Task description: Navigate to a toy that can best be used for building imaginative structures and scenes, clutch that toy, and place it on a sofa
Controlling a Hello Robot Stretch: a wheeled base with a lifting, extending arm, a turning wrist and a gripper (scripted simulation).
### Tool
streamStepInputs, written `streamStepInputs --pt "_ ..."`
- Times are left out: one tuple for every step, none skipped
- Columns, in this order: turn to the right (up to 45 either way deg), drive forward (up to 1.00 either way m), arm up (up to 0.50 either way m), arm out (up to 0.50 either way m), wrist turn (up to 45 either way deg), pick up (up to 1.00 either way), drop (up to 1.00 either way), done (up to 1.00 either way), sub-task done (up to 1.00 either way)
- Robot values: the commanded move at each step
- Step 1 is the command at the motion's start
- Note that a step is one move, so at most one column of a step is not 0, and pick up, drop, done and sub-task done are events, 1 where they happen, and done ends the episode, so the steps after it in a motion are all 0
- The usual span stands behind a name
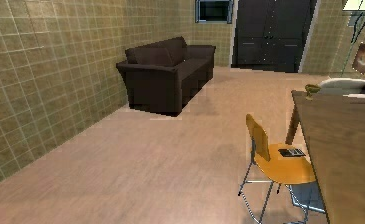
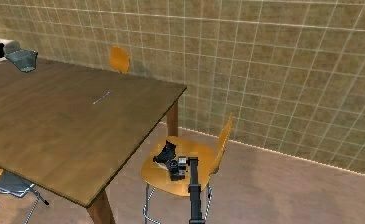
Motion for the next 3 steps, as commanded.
streamStepInputs --pt "0.0 0.00 0.00 0.00 0.0 1.00 0.00 0.00 0.00" --pt "0.0 0.00 0.10 0.00 0.0 0.00 0.00 0.00 0.00" --pt "0.0 0.00 0.42 0.00 0.0 0.00 0.00 0.00 0.00"
